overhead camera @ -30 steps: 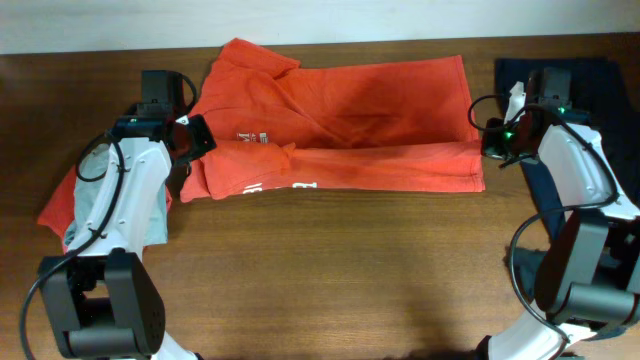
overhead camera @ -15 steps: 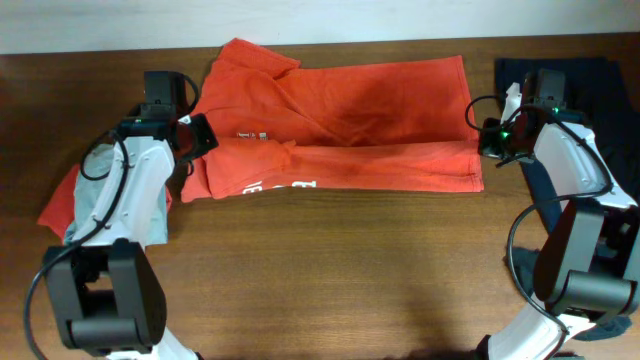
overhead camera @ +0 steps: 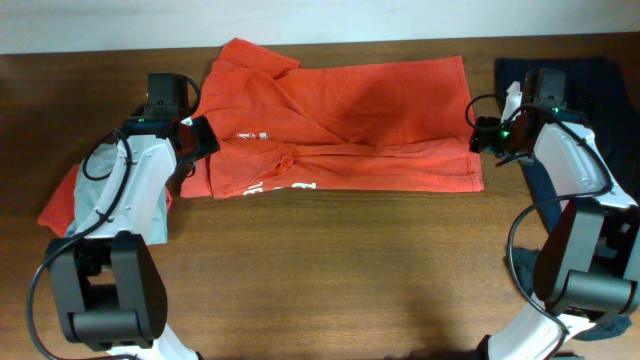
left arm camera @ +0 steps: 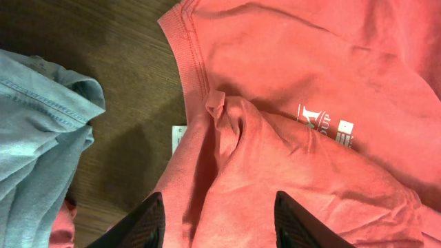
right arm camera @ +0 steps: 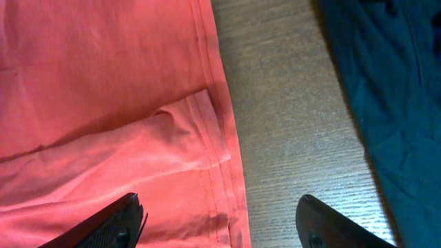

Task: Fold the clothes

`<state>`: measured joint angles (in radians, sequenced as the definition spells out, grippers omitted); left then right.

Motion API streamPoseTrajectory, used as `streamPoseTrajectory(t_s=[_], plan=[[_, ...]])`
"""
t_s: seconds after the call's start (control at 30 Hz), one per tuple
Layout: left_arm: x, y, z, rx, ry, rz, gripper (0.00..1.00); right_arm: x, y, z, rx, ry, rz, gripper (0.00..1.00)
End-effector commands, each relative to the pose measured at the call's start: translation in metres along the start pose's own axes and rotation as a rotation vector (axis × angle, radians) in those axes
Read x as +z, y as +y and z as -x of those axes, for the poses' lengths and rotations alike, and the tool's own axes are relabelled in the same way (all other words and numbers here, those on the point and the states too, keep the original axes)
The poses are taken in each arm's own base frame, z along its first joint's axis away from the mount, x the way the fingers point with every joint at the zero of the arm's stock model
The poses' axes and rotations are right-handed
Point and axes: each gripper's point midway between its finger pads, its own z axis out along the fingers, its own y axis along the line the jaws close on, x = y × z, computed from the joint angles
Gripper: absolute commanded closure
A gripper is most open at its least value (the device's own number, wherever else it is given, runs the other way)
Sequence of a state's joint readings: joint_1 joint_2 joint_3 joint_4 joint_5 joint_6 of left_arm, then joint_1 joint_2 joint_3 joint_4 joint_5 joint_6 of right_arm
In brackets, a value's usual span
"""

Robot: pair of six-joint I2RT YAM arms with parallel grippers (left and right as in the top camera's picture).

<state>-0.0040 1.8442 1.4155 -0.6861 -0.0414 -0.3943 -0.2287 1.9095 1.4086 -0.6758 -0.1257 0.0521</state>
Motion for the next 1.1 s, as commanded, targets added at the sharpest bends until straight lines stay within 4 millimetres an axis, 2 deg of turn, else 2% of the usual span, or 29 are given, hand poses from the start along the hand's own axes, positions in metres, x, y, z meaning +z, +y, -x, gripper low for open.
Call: streamPoseTrajectory(t_s=[0.0, 0.3, 0.6, 0.77, 0.87, 0.93, 1.07], plan=[[0.006, 0.006, -0.004, -0.007, 0.016, 0.017, 0.49, 0.0, -0.002, 0.0, 0.01, 0.009, 0.0, 0.25], [0.008, 0.012, -0.041, -0.003, 0.169, 0.029, 0.49, 0.0, -0.003, -0.015, 0.018, 0.073, -0.004, 0.25], [0.039, -0.005, -0.078, 0.042, 0.307, -0.019, 0.49, -0.001, -0.003, -0.026, 0.024, 0.115, -0.006, 0.27], [0.053, -0.005, -0.09, 0.052, 0.35, -0.005, 0.51, -0.001, -0.003, -0.026, 0.024, 0.118, -0.006, 0.27], [0.058, -0.005, -0.095, 0.051, 0.368, -0.007, 0.76, -0.001, -0.003, -0.027, 0.024, 0.119, -0.006, 0.29], [0.057, -0.012, -0.098, 0.043, 0.389, -0.048, 1.0, -0.001, -0.003, -0.027, 0.024, 0.119, -0.006, 0.3], [0.053, -0.021, -0.096, 0.043, 0.39, -0.094, 1.0, -0.001, -0.003, -0.027, 0.024, 0.119, -0.006, 0.3]])
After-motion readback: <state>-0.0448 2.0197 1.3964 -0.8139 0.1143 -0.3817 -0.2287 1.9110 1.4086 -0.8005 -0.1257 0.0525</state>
